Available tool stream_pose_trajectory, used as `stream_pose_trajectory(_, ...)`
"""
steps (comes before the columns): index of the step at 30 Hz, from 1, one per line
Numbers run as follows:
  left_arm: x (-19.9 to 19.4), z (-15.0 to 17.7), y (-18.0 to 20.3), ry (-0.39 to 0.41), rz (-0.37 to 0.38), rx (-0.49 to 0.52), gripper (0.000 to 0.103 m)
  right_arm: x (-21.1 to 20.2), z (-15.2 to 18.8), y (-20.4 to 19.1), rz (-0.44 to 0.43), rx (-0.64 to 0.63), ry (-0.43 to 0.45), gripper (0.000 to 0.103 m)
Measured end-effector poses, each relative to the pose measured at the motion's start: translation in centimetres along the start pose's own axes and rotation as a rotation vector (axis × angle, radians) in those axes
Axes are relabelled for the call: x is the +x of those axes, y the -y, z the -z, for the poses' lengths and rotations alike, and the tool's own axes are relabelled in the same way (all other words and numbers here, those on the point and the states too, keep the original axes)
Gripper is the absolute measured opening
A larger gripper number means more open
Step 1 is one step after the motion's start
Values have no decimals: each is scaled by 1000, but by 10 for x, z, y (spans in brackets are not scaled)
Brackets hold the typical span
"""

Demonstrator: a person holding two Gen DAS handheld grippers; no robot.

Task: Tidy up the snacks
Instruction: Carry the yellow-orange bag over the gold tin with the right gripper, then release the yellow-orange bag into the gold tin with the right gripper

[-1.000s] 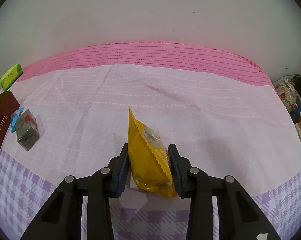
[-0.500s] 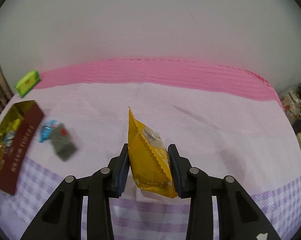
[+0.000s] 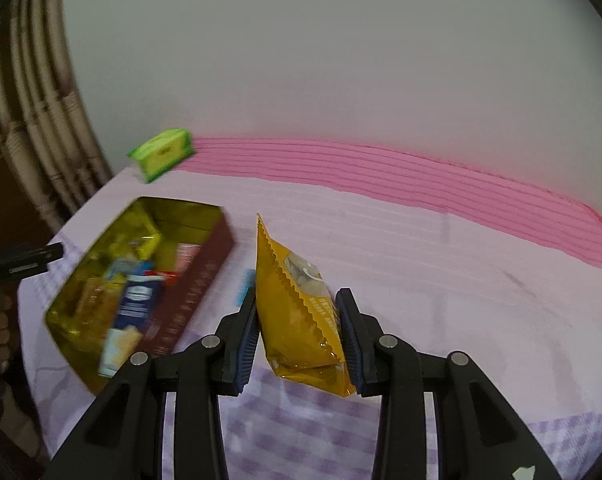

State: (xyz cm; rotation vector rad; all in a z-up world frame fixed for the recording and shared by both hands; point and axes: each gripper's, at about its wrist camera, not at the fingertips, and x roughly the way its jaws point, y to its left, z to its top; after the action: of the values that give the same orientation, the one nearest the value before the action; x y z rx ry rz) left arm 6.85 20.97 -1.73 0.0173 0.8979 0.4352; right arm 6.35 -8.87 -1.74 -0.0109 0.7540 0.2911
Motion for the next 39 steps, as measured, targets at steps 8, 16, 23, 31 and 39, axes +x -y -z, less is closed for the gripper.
stream_pose_trajectory(8,10,-4,-25,-24,-31,-64,86,25,-10,-75,-134,-97,-40,34)
stream_pose_trajectory(16,11,-3,-24,-27,-26,-59,86,54,-7,-126,-175,-190,-91,35)
stream_pose_trajectory(23,16,-4,-30,-45,-11,-80,86,78,-12,-132,-157,-192,-114,35)
stream_pose_trajectory(31,16,-3,-27,-46,-6,-77,86,93,-18,-132,-118,-195,-123,35)
stream_pose_trajectory(39,18,-3,-25,-58,6,-76,86,105,-11,-130,-117,-179,-159,38)
